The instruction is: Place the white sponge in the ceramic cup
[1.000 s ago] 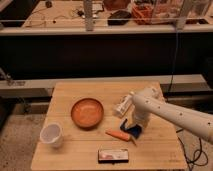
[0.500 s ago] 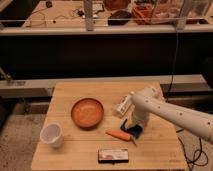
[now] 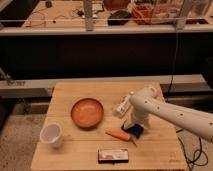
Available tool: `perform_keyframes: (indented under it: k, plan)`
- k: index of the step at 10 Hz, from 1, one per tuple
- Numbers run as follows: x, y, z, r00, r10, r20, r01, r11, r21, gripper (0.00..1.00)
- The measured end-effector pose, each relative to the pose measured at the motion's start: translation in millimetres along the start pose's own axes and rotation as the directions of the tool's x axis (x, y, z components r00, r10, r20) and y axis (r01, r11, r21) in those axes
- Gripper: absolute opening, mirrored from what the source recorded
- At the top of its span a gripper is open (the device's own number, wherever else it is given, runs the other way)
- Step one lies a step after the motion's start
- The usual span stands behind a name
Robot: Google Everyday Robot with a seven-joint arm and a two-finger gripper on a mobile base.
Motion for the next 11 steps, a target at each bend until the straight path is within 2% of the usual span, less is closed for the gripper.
perform_keyframes:
  k: [3, 4, 7, 11]
  plan:
    - [-11, -13, -48, 1.0, 0.0, -0.021, 0.0, 1.0, -0.009, 0.8]
    - [-13, -15, -55, 1.0, -0.001, -0.025, 0.0, 1.0, -0.011, 0.8]
    - [-14, -14, -51, 1.0, 0.003, -0.015, -0.003, 1.0, -0.011, 0.8]
    - [-10, -3, -35, 0.999, -0.045, -0.006, 0.045, 0.999, 0.004, 0.8]
